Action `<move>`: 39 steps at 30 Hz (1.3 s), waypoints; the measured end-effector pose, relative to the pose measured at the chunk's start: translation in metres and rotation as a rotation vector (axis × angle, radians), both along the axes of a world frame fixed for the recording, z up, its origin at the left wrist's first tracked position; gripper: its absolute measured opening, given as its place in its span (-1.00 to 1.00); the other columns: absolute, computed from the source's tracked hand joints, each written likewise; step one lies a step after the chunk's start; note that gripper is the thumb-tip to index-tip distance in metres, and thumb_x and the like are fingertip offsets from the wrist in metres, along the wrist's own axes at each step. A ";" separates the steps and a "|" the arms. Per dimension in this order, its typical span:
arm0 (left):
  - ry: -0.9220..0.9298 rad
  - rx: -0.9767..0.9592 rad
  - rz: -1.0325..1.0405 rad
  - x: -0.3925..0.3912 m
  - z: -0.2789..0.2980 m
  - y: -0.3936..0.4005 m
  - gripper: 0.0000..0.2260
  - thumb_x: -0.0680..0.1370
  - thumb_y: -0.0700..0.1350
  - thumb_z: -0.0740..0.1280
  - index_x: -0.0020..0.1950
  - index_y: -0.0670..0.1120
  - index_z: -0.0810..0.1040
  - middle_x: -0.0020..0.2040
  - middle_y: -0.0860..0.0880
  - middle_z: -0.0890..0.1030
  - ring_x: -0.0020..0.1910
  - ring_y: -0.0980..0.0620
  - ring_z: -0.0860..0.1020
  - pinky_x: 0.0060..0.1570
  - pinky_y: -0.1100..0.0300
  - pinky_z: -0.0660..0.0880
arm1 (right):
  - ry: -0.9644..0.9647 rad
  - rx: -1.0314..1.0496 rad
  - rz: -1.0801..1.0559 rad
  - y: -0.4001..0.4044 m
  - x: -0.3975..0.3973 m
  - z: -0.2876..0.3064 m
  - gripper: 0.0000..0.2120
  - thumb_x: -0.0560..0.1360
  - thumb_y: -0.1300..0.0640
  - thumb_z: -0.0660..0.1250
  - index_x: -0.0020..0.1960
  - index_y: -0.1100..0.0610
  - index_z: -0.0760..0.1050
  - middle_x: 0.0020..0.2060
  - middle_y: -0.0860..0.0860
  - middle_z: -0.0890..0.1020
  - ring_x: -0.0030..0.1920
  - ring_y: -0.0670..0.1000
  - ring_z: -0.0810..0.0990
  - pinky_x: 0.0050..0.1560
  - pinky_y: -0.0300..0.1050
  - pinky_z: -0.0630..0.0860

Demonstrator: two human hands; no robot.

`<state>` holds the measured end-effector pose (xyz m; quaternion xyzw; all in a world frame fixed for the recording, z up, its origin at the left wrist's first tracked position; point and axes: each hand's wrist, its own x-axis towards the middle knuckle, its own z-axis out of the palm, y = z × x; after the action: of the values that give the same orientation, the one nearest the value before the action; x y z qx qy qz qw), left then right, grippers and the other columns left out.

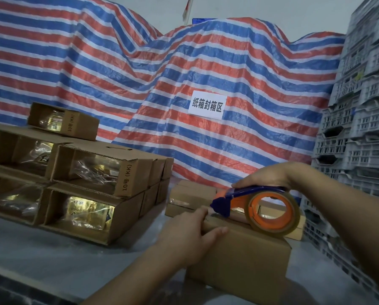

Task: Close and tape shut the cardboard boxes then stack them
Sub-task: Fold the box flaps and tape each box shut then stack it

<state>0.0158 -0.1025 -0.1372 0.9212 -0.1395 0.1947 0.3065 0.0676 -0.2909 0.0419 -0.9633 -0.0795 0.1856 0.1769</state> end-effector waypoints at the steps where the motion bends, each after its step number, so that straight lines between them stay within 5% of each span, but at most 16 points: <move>1: -0.011 0.023 0.007 0.001 0.000 0.001 -0.38 0.39 0.52 0.07 0.39 0.30 0.24 0.10 0.13 0.60 0.05 0.14 0.55 0.05 0.10 0.55 | 0.009 0.011 -0.018 -0.003 0.000 0.002 -0.49 0.61 -0.21 0.24 0.35 0.15 0.46 -0.15 0.05 0.64 -0.22 -0.05 0.58 -0.04 -0.20 0.50; 4: -0.055 0.067 0.046 0.002 -0.001 0.004 -0.38 0.42 0.52 0.06 0.40 0.26 0.28 0.11 0.12 0.59 0.02 0.15 0.53 -0.09 0.22 0.47 | -0.021 -0.094 -0.027 -0.026 -0.007 0.009 -0.51 0.62 -0.23 0.20 0.31 0.12 0.49 -0.22 -0.01 0.65 -0.26 -0.09 0.60 -0.11 -0.26 0.52; 9: -0.067 0.044 0.028 0.003 -0.002 0.003 -0.30 0.39 0.54 0.06 0.43 0.22 0.30 0.20 0.09 0.57 0.11 0.11 0.53 -0.03 0.21 0.45 | -0.033 -0.086 -0.121 -0.091 -0.023 0.010 -0.45 0.51 -0.30 0.25 0.30 0.08 0.52 -0.30 0.00 0.61 -0.35 -0.06 0.55 -0.25 -0.22 0.50; 14: 0.019 0.052 -0.025 0.003 0.016 0.008 -0.31 0.39 0.50 0.20 0.37 0.12 0.40 0.19 0.10 0.56 0.07 0.17 0.53 0.06 0.17 0.55 | -0.147 -0.186 -0.137 -0.100 -0.024 -0.006 -0.60 0.54 -0.36 0.22 0.02 -0.07 0.60 -0.36 -0.08 0.67 -0.38 -0.11 0.61 -0.24 -0.24 0.52; 18: 0.045 0.221 0.023 -0.002 0.039 -0.001 -0.41 0.40 0.52 0.17 0.19 0.11 0.42 0.09 0.09 0.55 0.02 0.13 0.52 0.03 0.10 0.54 | -0.110 -0.146 -0.160 -0.098 -0.022 -0.007 -0.50 0.56 -0.33 0.23 0.21 0.05 0.58 -0.33 -0.04 0.64 -0.37 -0.09 0.57 -0.20 -0.22 0.52; 21: -0.094 0.401 0.045 -0.004 0.042 -0.020 -0.24 0.44 0.51 0.10 0.51 0.08 0.24 0.52 -0.03 0.30 0.47 -0.05 0.29 0.46 -0.08 0.21 | -0.125 -0.155 -0.171 -0.097 -0.022 -0.006 -0.57 0.58 -0.32 0.22 0.10 0.03 0.55 -0.41 -0.10 0.64 -0.44 -0.14 0.58 -0.30 -0.29 0.52; 23: -0.127 0.469 -0.031 -0.008 0.040 -0.033 -0.20 0.47 0.49 0.07 0.60 0.10 0.04 0.61 0.04 0.08 0.57 0.01 0.08 0.50 -0.03 -0.02 | -0.126 -0.151 -0.130 -0.099 -0.022 -0.008 -0.67 0.63 -0.27 0.18 0.07 -0.04 0.52 -0.44 -0.15 0.64 -0.45 -0.20 0.59 -0.31 -0.33 0.52; 29: -0.149 0.520 -0.034 -0.009 0.033 -0.041 -0.39 0.51 0.44 0.06 0.39 0.09 0.40 0.32 0.06 0.50 0.24 0.06 0.47 0.25 0.05 0.42 | -0.069 -0.069 -0.125 -0.115 -0.018 -0.012 -0.56 0.53 -0.34 0.26 0.06 0.04 0.54 -0.37 -0.05 0.64 -0.41 -0.10 0.59 -0.28 -0.28 0.52; 33: -0.149 0.528 -0.051 -0.007 0.032 -0.039 -0.38 0.52 0.44 0.03 0.41 0.10 0.38 0.38 0.06 0.46 0.28 0.05 0.45 0.26 0.04 0.39 | -0.073 0.090 -0.139 -0.145 -0.020 -0.014 -0.30 0.39 -0.35 0.36 0.23 0.22 0.52 -0.21 0.06 0.66 -0.31 -0.01 0.60 -0.15 -0.18 0.54; 39: -0.154 0.520 -0.082 -0.006 0.031 -0.039 -0.38 0.52 0.44 0.02 0.46 0.13 0.32 0.42 0.07 0.43 0.31 0.05 0.44 0.28 0.05 0.37 | -0.088 0.160 -0.151 -0.185 -0.035 -0.044 -0.47 0.45 -0.34 0.29 0.03 0.13 0.58 -0.32 -0.02 0.67 -0.38 -0.08 0.60 -0.29 -0.26 0.53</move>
<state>0.0097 -0.1417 -0.1059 0.9451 -0.2450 0.2089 0.0558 0.0323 -0.4756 -0.0020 -0.9566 -0.0287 0.1225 0.2629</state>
